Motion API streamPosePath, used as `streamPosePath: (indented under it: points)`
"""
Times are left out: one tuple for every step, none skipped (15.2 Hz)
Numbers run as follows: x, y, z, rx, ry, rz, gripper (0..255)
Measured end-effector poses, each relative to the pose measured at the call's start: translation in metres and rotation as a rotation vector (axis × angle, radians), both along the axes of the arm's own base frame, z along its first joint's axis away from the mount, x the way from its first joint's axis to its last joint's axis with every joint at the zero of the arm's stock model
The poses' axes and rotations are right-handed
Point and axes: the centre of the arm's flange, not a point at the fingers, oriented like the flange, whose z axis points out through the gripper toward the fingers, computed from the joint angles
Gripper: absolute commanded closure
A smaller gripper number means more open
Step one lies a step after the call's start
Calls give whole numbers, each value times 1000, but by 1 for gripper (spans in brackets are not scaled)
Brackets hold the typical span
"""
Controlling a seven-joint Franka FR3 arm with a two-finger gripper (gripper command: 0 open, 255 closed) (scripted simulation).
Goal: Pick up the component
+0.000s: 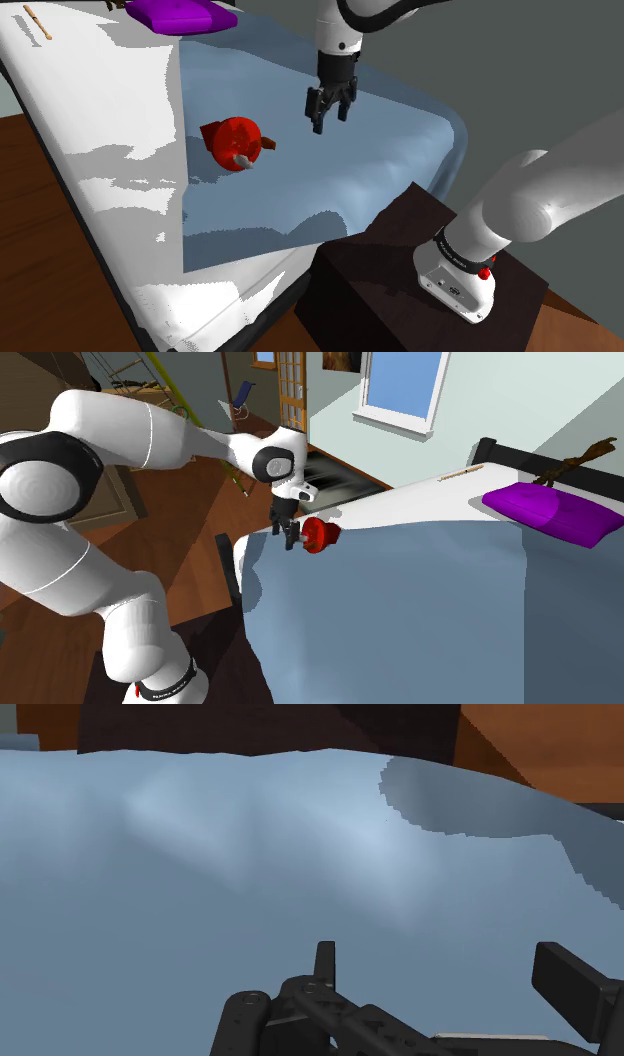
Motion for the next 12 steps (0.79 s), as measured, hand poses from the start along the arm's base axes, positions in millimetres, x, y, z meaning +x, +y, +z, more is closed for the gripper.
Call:
streamPosePath:
  points:
    - [8,7,-5,0,1,0,0]
    - [15,17,-9,0,1,0,0]
    - [23,25,-15,0,1,0,0]
    - [33,35,-19,0,2,0,0]
    - [41,44,-25,0,3,0,0]
    - [47,52,-31,-1,3,0,0]
    - [57,62,-39,0,3,0,0]
    - [61,73,-49,0,5,1,0]
    - [68,83,-54,0,6,1,0]
    - [76,93,-58,0,6,1,0]
    - [82,100,-63,0,6,1,0]
    - [92,111,-69,1,6,1,0]
